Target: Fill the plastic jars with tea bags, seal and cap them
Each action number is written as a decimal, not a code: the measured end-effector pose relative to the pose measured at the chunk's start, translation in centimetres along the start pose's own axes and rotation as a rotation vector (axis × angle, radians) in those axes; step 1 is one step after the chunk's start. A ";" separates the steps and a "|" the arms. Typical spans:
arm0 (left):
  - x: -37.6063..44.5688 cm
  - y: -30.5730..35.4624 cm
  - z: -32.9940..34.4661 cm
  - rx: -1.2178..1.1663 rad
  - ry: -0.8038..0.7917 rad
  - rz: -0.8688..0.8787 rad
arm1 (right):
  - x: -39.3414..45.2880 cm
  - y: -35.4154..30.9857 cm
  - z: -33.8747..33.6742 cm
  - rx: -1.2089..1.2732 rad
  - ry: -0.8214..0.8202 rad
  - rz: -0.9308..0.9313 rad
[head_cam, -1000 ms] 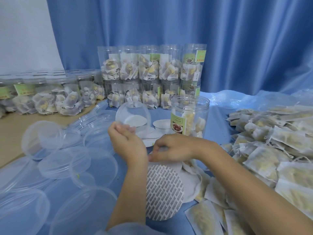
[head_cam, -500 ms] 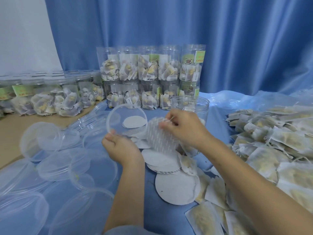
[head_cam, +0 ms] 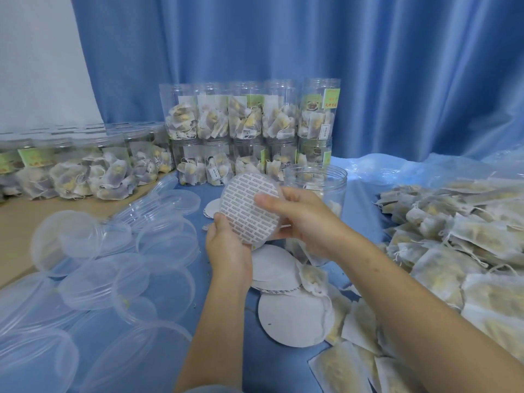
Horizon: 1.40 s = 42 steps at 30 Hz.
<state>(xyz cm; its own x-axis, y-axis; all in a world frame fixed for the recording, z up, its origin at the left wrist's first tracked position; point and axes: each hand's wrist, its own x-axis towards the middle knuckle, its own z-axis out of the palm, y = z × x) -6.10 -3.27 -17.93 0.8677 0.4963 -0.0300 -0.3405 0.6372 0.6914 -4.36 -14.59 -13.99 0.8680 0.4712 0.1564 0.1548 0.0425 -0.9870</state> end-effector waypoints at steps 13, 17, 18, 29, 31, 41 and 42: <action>-1.5 0.5 -0.2 -0.201 -0.538 -0.091 | -1.6 -2.5 0.8 -1.348 0.307 -0.582; -1.8 0.9 0.2 -0.249 -0.685 -0.162 | -1.8 -3.0 0.5 -1.212 0.328 -0.553; -1.8 0.8 0.2 -0.257 -0.719 -0.198 | -1.8 -3.1 0.2 -1.196 0.345 -0.554; -1.1 0.0 -0.7 -0.459 -0.521 -0.400 | 2.3 -5.4 -7.2 -1.122 0.167 -0.001; -0.8 -0.2 -0.9 -0.469 -0.449 -0.399 | 3.0 -5.6 -7.0 -1.138 0.105 -0.010; -0.7 -0.7 -0.2 -0.142 -0.175 -0.349 | -0.3 -3.0 -7.2 -1.192 0.270 -0.220; -0.8 -0.8 0.1 -0.107 -0.151 -0.316 | -0.9 -3.0 -7.1 -1.204 0.276 -0.259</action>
<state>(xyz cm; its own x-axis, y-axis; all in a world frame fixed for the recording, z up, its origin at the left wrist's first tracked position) -6.45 -4.23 -18.36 0.9771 0.1777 -0.1171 -0.0767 0.8073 0.5852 -2.21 -21.40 -10.92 0.7949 0.3640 0.4854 0.5395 -0.7900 -0.2911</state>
